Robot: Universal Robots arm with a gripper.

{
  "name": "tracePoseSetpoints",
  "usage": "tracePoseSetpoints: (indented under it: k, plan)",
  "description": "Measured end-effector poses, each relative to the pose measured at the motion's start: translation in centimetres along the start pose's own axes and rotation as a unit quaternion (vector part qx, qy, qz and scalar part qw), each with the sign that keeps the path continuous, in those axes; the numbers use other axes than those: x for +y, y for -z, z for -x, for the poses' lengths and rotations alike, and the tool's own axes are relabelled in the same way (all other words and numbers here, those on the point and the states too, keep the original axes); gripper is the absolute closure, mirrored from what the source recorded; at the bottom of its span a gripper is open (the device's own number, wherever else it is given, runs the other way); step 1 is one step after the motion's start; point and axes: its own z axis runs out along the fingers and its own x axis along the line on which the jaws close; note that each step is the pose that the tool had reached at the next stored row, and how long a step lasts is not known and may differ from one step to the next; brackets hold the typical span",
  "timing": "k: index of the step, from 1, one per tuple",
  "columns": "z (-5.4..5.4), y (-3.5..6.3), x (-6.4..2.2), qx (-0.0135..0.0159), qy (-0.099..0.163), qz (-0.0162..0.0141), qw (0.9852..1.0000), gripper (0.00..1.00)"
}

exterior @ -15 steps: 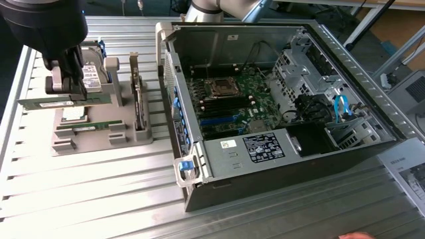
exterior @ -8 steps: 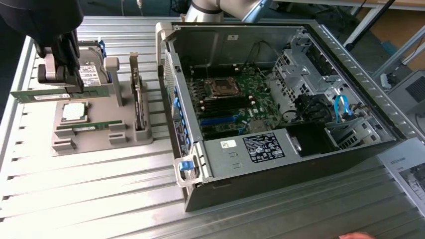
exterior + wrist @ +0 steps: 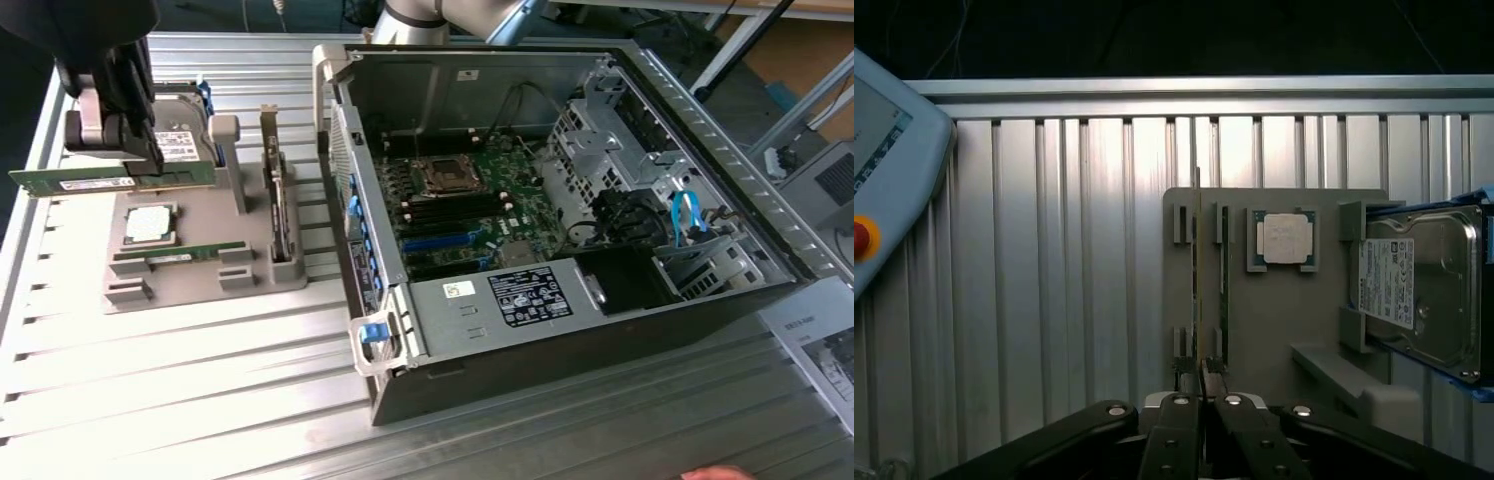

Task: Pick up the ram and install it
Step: 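Pick up the ram and move it above insertion slot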

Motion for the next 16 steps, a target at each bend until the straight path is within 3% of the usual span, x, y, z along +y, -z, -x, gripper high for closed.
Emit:
tracePoseSetpoints:
  k: [8,16]
  plan:
    - [0.0,0.03,-0.13,0.0002,0.000,0.0002,1.0000,0.88]
    - [0.0,0.08,-1.33,0.0001,0.000,0.0002,1.0000,0.88]
